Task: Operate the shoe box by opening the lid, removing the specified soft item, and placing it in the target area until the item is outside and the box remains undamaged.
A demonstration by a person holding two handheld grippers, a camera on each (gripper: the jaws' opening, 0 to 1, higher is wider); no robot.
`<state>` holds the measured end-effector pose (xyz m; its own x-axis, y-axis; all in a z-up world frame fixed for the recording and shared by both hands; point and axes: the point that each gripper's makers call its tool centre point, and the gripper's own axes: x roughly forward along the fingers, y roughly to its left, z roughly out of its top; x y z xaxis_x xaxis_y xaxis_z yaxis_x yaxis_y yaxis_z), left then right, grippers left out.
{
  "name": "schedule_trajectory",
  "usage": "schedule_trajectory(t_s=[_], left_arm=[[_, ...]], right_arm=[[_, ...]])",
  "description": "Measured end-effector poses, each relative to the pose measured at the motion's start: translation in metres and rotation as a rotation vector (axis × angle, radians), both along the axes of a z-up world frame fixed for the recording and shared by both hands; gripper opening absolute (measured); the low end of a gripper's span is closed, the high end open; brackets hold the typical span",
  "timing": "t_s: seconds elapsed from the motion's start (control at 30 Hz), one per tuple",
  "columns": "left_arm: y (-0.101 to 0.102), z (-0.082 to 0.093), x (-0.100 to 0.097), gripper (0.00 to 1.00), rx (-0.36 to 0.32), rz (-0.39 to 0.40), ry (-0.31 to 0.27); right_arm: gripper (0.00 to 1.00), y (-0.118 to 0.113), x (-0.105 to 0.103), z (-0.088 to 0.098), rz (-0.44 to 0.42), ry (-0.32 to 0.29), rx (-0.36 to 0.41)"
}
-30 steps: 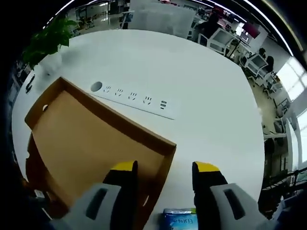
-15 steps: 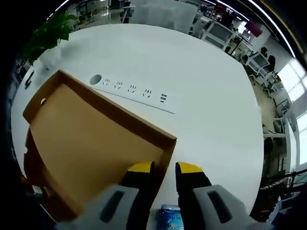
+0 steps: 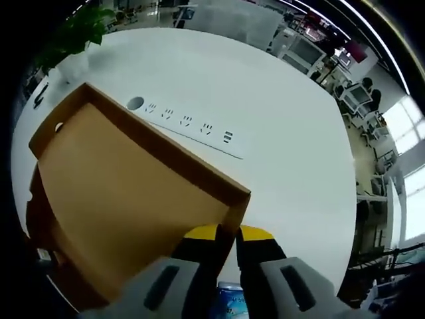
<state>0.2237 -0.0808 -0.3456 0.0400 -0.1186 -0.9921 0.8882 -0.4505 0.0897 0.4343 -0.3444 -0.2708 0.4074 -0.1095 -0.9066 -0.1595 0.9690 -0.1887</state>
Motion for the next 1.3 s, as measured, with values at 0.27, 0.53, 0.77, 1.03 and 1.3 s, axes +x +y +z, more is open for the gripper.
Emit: schedule_trajectory(t_s=[0.27, 0.53, 0.77, 1.03, 1.3], left_arm=[[0.000, 0.000, 0.000, 0.04, 0.002, -0.001, 0.000], [0.000, 0.000, -0.001, 0.04, 0.012, -0.010, -0.008], [0.000, 0.000, -0.002, 0.04, 0.013, -0.012, -0.006], [0.000, 0.000, -0.002, 0.04, 0.017, -0.023, -0.011], [0.001, 0.000, -0.002, 0.04, 0.018, -0.021, -0.010]], right_arm=[[0.08, 0.002, -0.001, 0.004, 0.035, 0.002, -0.049], [0.09, 0.001, -0.004, 0.022, 0.076, -0.052, -0.119], [0.10, 0.003, -0.008, 0.044, 0.150, -0.152, -0.238], [0.10, 0.004, -0.013, 0.056, 0.141, -0.223, -0.203], [0.10, 0.007, -0.017, 0.068, 0.145, -0.292, -0.182]])
